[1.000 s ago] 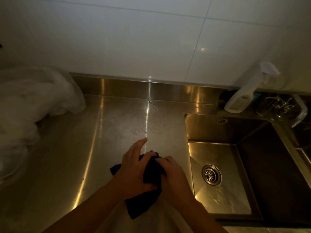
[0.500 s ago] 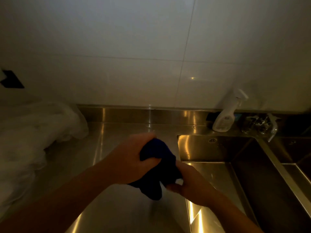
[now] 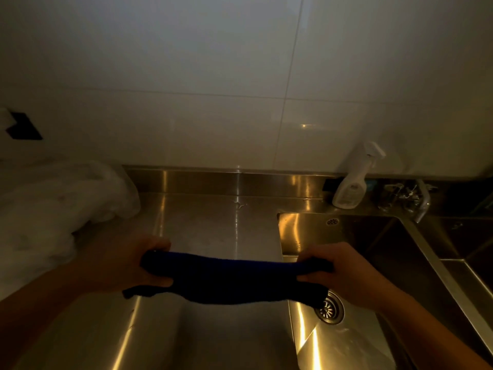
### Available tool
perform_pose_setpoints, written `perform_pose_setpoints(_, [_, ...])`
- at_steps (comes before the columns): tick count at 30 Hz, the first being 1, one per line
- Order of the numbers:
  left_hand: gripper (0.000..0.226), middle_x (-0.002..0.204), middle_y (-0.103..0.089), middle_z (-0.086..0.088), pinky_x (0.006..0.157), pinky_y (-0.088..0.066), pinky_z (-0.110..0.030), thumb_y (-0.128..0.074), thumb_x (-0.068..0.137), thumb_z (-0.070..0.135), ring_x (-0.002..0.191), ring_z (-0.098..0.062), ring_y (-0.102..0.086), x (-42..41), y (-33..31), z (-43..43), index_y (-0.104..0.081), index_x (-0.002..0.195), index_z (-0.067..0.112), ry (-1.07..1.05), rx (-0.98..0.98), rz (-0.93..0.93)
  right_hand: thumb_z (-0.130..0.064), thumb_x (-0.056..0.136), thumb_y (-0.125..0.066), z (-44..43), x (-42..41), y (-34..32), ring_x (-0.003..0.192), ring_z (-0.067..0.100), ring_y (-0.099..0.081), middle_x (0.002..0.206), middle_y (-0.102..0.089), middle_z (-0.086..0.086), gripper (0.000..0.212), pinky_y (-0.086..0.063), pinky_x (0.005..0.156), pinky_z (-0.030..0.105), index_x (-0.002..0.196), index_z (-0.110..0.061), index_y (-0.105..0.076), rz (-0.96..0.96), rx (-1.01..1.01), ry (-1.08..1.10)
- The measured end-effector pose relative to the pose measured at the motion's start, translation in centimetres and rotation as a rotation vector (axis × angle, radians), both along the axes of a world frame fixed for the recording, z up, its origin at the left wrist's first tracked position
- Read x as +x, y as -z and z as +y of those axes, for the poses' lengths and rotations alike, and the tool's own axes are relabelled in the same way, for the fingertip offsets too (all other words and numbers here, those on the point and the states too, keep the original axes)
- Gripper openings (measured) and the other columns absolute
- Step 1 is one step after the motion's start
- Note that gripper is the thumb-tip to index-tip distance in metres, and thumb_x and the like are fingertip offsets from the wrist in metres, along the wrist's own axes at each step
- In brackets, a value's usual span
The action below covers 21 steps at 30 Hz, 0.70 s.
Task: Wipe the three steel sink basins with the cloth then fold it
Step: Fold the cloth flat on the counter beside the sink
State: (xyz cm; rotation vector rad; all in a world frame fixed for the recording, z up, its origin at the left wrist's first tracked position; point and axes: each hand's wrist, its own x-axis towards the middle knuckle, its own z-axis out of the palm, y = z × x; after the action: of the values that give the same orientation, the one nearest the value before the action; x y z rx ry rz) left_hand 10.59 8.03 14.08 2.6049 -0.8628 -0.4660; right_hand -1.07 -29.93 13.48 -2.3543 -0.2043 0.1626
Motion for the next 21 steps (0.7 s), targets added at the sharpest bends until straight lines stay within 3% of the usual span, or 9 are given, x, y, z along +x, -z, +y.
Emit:
perform_pose_setpoints(3, [0.031, 0.063, -0.059, 0.004, 0.057, -0.045, -0.027, -0.061, 0.060, 0.067, 0.057, -0.009, -0.059, 0.5, 0.5, 0.2, -0.055, 0.068, 0.037, 0.010, 0.046, 0.044, -0.023, 0.085, -0.069, -0.4, 0.7, 0.2, 0.081, 0.009, -0.066, 0.087, -0.068, -0.002, 0.012, -0.056, 0.074, 0.036, 0.097, -0.026, -0.070, -0.010, -0.081, -0.039])
perform_pose_setpoints(5, [0.024, 0.058, -0.055, 0.007, 0.058, -0.044, -0.030, -0.071, 0.069, 0.051, 0.056, -0.008, -0.057, 1.1, 0.4, -0.2, -0.054, 0.059, 0.037, -0.007, 0.024, 0.020, -0.022, 0.085, -0.069, -0.5, 1.7, 0.4, 0.081, 0.010, -0.064, 0.087, -0.067, -0.002, 0.012, -0.055, 0.074, 0.039, 0.097, -0.019, -0.071, -0.063, -0.160, -0.054])
perform_pose_setpoints(10, [0.059, 0.052, -0.038, 0.018, 0.048, -0.027, -0.020, -0.079, 0.071, 0.004, 0.049, -0.002, -0.044, 1.9, -1.6, -1.2, -0.035, 0.056, 0.041, 0.044, -0.118, -0.382, -0.015, 0.082, -0.072, 0.3, 3.3, -0.1, 0.079, 0.012, -0.063, 0.091, -0.065, -0.002, 0.015, -0.057, 0.068, 0.035, 0.097, -0.015, -0.070, -0.362, -0.304, -0.068])
perform_pose_setpoints(12, [0.061, 0.057, -0.027, 0.025, 0.047, -0.020, -0.012, -0.079, 0.066, 0.004, 0.044, -0.002, -0.035, 0.8, -2.5, -1.1, -0.030, 0.063, 0.039, 0.138, -0.127, -0.550, -0.012, 0.077, -0.076, 0.5, 3.0, 0.2, 0.076, 0.015, -0.063, 0.092, -0.066, 0.002, 0.020, -0.057, 0.064, 0.033, 0.097, -0.012, -0.070, -0.473, -0.356, -0.068])
perform_pose_setpoints(15, [0.019, 0.061, -0.036, 0.019, 0.051, -0.016, -0.005, -0.056, 0.075, 0.028, 0.046, -0.002, -0.036, -1.7, -1.2, -0.2, -0.038, 0.070, 0.032, 0.265, -0.148, -0.613, -0.017, 0.075, -0.075, 1.1, 0.9, 2.6, 0.083, 0.015, -0.066, 0.099, -0.067, 0.002, 0.026, -0.057, 0.070, 0.029, 0.100, -0.015, -0.068, -0.529, -0.410, -0.079])
perform_pose_setpoints(18, [0.005, 0.070, -0.052, 0.011, 0.046, -0.020, -0.004, -0.052, 0.070, 0.032, 0.053, -0.004, -0.046, -5.3, 4.9, 1.2, -0.052, 0.072, 0.028, 0.358, -0.073, -0.487, -0.034, 0.087, -0.062, 2.3, -2.6, 7.7, 0.108, 0.008, -0.055, 0.122, -0.056, -0.008, 0.033, -0.045, 0.091, 0.022, 0.119, -0.027, -0.060, -0.130, -0.477, -0.200])
perform_pose_setpoints(21, [0.027, 0.068, -0.056, 0.010, 0.043, -0.025, -0.017, -0.069, 0.052, 0.041, 0.048, -0.006, -0.054, -8.6, 12.7, 3.0, -0.053, 0.070, 0.030, 0.338, 0.111, -0.257, -0.041, 0.088, -0.060, 3.6, -4.8, 12.2, 0.103, 0.011, -0.054, 0.118, -0.054, -0.005, 0.035, -0.041, 0.084, 0.021, 0.120, -0.027, -0.059, 0.288, -0.435, -0.354])
